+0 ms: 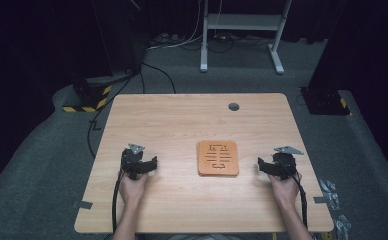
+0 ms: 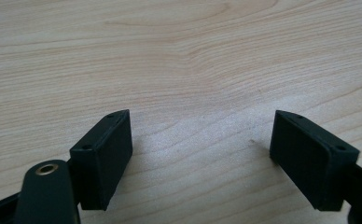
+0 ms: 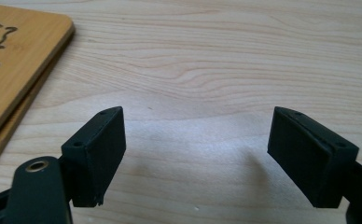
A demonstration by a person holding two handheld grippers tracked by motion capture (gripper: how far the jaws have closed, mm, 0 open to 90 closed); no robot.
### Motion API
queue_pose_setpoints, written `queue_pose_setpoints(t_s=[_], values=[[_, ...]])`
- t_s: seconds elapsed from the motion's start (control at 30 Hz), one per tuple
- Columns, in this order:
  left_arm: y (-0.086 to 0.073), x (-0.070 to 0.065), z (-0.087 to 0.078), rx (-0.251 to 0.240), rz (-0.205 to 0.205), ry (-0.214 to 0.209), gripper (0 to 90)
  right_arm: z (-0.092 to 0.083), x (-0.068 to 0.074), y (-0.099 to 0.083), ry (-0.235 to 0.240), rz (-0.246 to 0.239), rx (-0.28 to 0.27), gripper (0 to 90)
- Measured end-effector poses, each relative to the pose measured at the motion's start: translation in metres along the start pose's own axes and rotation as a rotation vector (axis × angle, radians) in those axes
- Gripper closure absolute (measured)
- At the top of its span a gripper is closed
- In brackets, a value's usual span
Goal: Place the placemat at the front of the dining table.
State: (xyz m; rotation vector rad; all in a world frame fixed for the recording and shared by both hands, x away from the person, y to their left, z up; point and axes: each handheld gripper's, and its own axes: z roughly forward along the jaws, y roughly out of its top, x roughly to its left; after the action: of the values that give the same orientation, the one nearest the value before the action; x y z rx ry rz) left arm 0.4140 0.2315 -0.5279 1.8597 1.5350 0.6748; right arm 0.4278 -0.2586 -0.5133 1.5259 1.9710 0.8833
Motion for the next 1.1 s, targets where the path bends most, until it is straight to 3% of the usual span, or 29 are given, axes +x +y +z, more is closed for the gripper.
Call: queue_pose_setpoints(t_s=[0.57, 1.1], values=[[0.000, 0.000, 0.000, 0.000, 0.000, 0.000, 21.2, 0.004, 0.030, 0.015, 0.068, -0.047, 0.033, 19.8], [0.000, 0.000, 0.000, 0.000, -0.001, 0.000, 21.2, 0.016, 0.049, 0.022, 0.072, -0.059, 0.038, 21.1]])
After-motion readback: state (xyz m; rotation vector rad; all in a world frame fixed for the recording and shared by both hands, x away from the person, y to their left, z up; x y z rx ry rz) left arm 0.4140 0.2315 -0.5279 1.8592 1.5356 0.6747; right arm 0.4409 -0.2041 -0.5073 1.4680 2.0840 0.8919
